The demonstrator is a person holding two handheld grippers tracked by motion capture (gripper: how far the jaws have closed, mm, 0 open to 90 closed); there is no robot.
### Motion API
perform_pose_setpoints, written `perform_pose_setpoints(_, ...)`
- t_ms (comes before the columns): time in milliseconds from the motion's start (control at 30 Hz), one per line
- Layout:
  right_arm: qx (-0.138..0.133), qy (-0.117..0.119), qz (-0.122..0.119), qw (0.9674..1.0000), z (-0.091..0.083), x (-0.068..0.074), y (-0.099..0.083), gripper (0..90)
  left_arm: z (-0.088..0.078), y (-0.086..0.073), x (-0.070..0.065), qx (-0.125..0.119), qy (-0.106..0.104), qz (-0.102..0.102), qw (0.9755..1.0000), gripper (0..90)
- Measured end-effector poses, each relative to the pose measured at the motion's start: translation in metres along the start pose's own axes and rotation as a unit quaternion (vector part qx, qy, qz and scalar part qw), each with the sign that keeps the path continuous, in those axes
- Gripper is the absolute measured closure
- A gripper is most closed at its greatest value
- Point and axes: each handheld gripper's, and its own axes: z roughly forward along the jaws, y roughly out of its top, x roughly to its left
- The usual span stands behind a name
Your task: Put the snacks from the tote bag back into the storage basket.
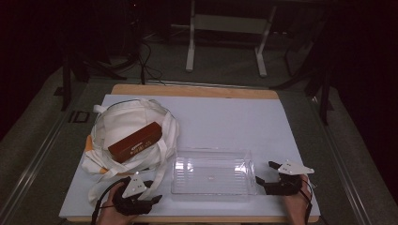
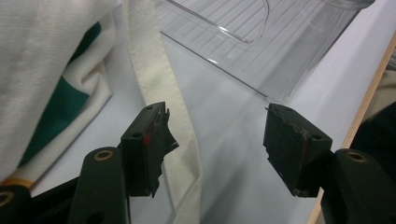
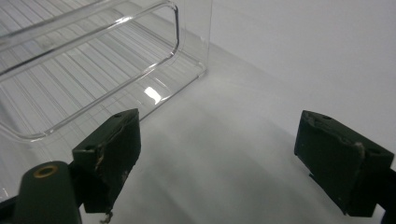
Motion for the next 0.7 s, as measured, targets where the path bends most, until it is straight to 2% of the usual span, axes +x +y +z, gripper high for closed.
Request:
perform_pose_setpoints(267,-0.005,0.007,-0.002,1.0,-0.001,0.0,-0.001,14.6,-0.005,0.007,0.003,0.007,-0.001,0.005,1.0,40.2)
perform_pose_setpoints(433,-0.021,0.014,-0.002,0.9997,-0.004,-0.001,-0.003,14.6,-0.01,0.013,0.003,0.008,0.001,0.015,0.9999,40.6)
perform_pose_setpoints(700,-0.015,0.011,-0.013,0.9997,-0.003,0.001,-0.002,14.6,-0.017,0.023,0.003,0.013,0.002,0.033,0.9994,41.7)
